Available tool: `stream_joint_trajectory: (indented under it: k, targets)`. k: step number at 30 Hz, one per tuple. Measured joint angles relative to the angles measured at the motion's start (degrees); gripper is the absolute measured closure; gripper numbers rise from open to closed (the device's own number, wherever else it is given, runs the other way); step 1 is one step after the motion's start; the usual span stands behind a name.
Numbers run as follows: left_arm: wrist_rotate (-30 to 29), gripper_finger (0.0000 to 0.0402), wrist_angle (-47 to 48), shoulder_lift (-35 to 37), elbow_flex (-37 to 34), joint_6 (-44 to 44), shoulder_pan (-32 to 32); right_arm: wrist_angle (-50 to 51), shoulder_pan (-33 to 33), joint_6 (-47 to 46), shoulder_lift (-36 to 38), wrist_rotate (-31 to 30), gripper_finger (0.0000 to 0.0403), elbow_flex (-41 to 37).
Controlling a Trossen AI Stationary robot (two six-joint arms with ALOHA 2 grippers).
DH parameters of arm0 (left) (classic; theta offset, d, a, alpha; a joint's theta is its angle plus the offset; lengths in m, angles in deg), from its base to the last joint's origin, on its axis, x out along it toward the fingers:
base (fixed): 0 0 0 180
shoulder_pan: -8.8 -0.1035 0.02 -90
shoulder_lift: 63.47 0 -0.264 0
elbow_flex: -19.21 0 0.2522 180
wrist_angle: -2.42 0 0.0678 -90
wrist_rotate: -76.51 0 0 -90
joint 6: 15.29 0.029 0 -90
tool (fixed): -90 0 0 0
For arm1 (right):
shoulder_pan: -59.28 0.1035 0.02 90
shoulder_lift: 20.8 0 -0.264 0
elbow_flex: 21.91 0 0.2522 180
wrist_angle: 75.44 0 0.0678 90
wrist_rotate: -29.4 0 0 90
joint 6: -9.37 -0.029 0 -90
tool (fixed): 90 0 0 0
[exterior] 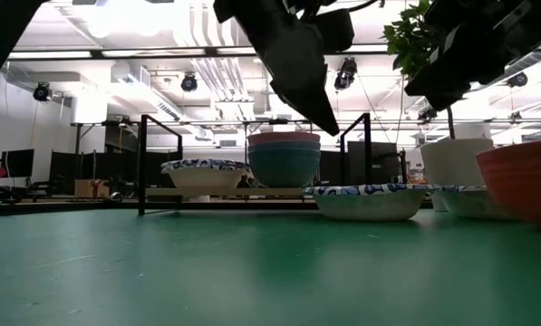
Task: Place and stack bowls onto a shelf
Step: Stack the white patterned bowl on top of the white patterned bowl on the shelf
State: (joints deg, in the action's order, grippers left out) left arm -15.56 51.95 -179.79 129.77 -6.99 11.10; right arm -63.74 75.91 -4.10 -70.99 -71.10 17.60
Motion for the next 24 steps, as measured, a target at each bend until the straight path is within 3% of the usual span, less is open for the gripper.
stream_joint_trajectory:
  k: [8,16,24]
  targets:
    - [6.3,0.0333,-6.1,0.0,-1.5,3.2,0.2,0.1,0.0,-1.8,-1.0,0.0,0.0394,-0.2]
    - [6.2,0.0232,-13.8,0.0,-8.1,4.2,0.2,0.0,0.0,-1.9,-0.9,0.0,0.0394,-0.2]
    - [6.2,0.0221,-24.5,-0.5,-14.0,4.7,-0.6,0.0,0.0,-2.4,-0.9,0.0,0.0394,-0.2]
